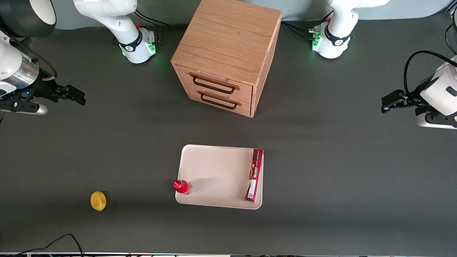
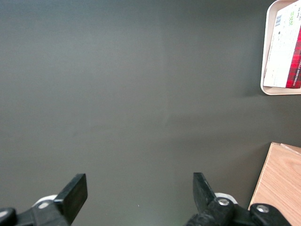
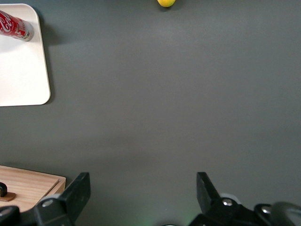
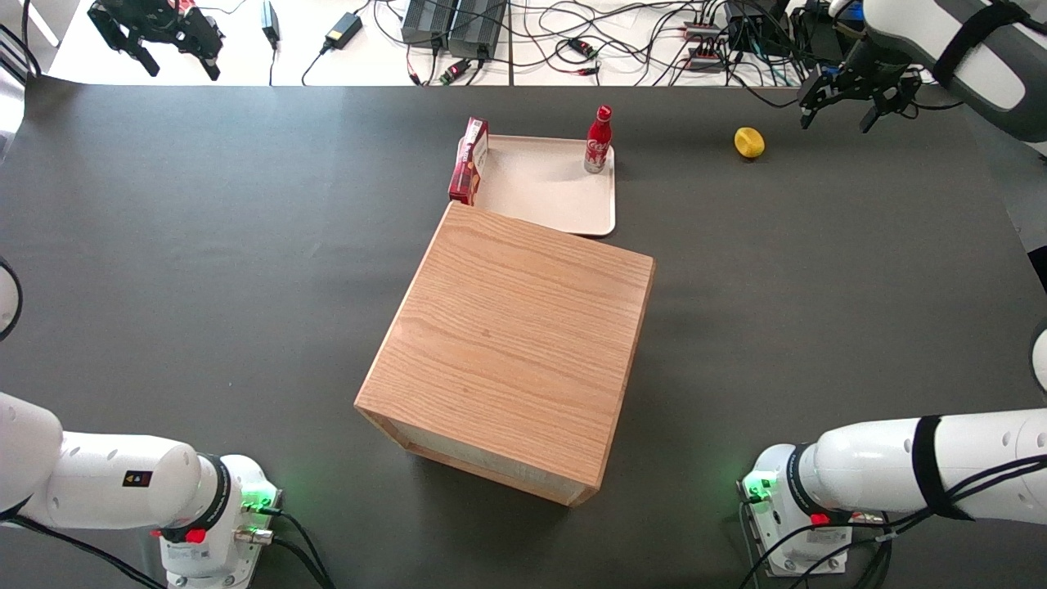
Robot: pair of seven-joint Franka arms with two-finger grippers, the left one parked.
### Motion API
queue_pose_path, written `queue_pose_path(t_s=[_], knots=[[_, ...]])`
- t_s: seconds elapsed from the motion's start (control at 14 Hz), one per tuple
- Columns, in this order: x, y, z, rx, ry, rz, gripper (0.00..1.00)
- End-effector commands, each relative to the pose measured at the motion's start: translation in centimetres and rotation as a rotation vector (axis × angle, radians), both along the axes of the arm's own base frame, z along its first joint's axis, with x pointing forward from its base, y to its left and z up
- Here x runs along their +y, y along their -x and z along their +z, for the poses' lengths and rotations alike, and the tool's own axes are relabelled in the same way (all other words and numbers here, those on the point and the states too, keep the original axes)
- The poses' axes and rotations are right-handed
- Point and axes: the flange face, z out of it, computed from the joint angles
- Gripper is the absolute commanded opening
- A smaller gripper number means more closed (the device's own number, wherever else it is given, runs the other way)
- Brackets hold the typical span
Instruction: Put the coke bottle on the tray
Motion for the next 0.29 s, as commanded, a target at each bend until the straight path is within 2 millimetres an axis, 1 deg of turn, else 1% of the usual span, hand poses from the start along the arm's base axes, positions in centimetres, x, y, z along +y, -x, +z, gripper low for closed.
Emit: queue_pose_path(t_s=[0.0, 0.21], knots=[[-0.11, 0.17, 0.59, 0.003, 0.004, 0.025, 1.0], [0.19, 0.25, 0.74, 0.001, -0.024, 0.021, 1.0]])
